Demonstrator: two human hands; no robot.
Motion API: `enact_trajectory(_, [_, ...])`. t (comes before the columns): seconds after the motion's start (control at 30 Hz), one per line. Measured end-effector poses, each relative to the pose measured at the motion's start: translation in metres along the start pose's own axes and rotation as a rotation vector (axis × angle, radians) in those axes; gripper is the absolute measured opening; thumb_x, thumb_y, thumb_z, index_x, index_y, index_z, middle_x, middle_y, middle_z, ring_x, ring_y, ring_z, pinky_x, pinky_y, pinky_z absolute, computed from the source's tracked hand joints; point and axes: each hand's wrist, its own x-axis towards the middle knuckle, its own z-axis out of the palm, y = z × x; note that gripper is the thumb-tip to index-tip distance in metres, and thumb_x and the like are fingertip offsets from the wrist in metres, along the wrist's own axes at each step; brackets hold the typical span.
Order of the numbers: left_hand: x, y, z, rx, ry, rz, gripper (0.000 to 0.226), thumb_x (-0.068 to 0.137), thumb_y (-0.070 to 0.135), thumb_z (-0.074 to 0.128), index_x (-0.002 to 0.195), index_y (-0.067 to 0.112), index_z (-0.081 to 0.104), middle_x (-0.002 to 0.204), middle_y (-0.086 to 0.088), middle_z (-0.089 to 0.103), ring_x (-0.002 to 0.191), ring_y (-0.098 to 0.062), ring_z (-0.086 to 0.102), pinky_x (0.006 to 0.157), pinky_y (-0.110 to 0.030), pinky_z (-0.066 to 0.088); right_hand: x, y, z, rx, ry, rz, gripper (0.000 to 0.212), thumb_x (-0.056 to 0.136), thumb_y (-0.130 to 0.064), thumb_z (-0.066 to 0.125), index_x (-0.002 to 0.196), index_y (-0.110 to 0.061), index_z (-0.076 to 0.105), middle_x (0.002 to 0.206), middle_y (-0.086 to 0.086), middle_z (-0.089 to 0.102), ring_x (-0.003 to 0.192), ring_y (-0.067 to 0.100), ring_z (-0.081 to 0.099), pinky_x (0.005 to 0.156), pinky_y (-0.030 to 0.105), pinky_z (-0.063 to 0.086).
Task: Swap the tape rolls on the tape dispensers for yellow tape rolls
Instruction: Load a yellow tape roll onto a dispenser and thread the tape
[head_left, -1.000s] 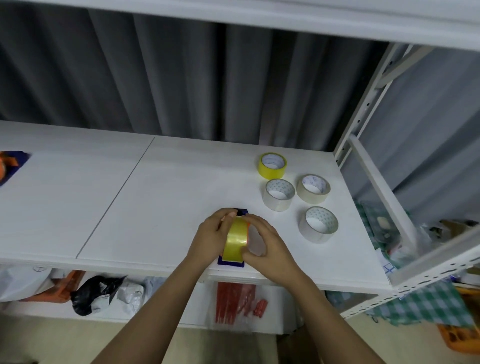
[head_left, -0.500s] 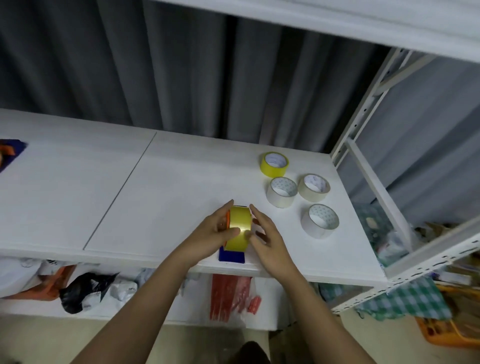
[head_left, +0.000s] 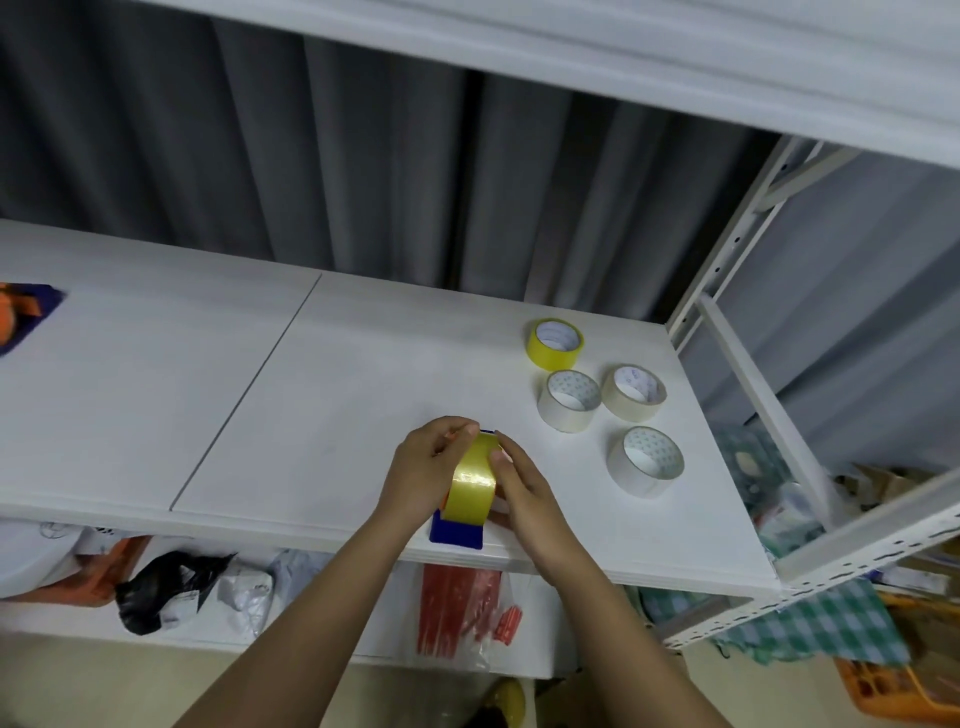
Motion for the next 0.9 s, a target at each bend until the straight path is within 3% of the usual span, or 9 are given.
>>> enact_trajectory(0.1, [0.004,0.001,0.001,0.022,0.034,-0.022,0.018,0.091,0.036,0.056,0.098,0.026,0.069,0.096,0.003,0.069,0.091,-0.016,0.064,0.083,-0.035,0.050,-0.009,0.003,-0.003,-0.023,-0.049,-0.029,0.044,0.099,-0.014,0.043,0.138,-0.033,0.041,0.127,-0.007,0.058,0.108,0.006,0.062,0.089,0.028,0.054])
enact_trajectory(0.2, [0.004,0.004,0.003,0.036,0.025,-0.034,0.026,0.093,0.038,0.053,0.104,0.022,0.069,0.103,0.003,0.069,0.095,-0.014,0.062,0.088,-0.034,0.048,-0.012,0.005,-0.004,-0.026,-0.049,-0.045,0.052,0.096,-0.004,0.043,0.140,-0.033,0.038,0.125,-0.002,0.059,0.106,0.010,0.063,0.089,0.029,0.054])
enact_trajectory(0.33, [-0.001,0.004,-0.001,-0.006,-0.132,-0.080,0.034,0.096,0.035,0.048,0.129,0.029,0.052,0.122,0.003,0.057,0.108,-0.011,0.056,0.088,-0.024,0.046,-0.009,0.003,-0.001,0.039,0.017,-0.028,0.043,0.098,-0.011,0.040,0.129,-0.039,0.048,0.115,-0.003,0.064,0.100,0.012,0.066,0.085,0.034,0.057])
enact_trajectory(0.47, [-0.011,-0.003,-0.008,-0.046,-0.377,-0.107,0.061,0.090,0.018,0.061,0.138,0.040,0.032,0.119,0.018,0.049,0.103,0.001,0.054,0.075,-0.013,0.049,-0.002,0.002,-0.001,0.025,0.107,0.035,0.026,0.099,-0.024,0.040,0.116,-0.032,0.059,0.111,0.002,0.066,0.090,0.012,0.066,0.076,0.031,0.056])
enact_trajectory(0.6, [-0.014,-0.007,-0.013,0.006,-0.309,-0.028,0.054,0.090,0.013,0.059,0.134,0.038,0.044,0.120,0.001,0.056,0.103,-0.009,0.058,0.080,-0.019,0.052,0.004,0.002,0.001,-0.020,0.138,0.097,0.030,0.096,-0.039,0.048,0.100,-0.014,0.064,0.096,0.009,0.068,0.081,0.016,0.065,0.077,0.035,0.055])
enact_trajectory(0.73, [-0.016,-0.009,-0.011,-0.013,-0.275,-0.007,0.044,0.093,0.020,0.056,0.134,0.034,0.048,0.118,0.001,0.060,0.105,-0.011,0.060,0.088,-0.026,0.053,0.003,0.003,-0.002,-0.052,0.130,0.041,0.035,0.097,-0.031,0.049,0.093,0.000,0.064,0.099,0.026,0.065,0.083,0.022,0.061,0.087,0.046,0.050])
enact_trajectory(0.8, [-0.015,-0.009,-0.011,-0.004,-0.249,0.002,0.041,0.094,0.023,0.055,0.133,0.035,0.049,0.115,0.002,0.061,0.104,-0.012,0.061,0.089,-0.027,0.052,0.001,0.005,-0.004,-0.042,0.101,0.025,0.029,0.097,-0.025,0.047,0.093,-0.004,0.067,0.096,0.021,0.068,0.085,0.023,0.063,0.090,0.046,0.049])
enact_trajectory(0.9, [-0.014,-0.012,-0.011,0.011,-0.233,0.009,0.039,0.094,0.025,0.054,0.131,0.036,0.051,0.116,0.001,0.061,0.103,-0.014,0.061,0.091,-0.033,0.052,-0.001,0.008,-0.006,-0.043,0.051,0.000,0.026,0.099,-0.020,0.045,0.095,-0.017,0.070,0.095,0.008,0.073,0.087,0.018,0.067,0.086,0.035,0.053])
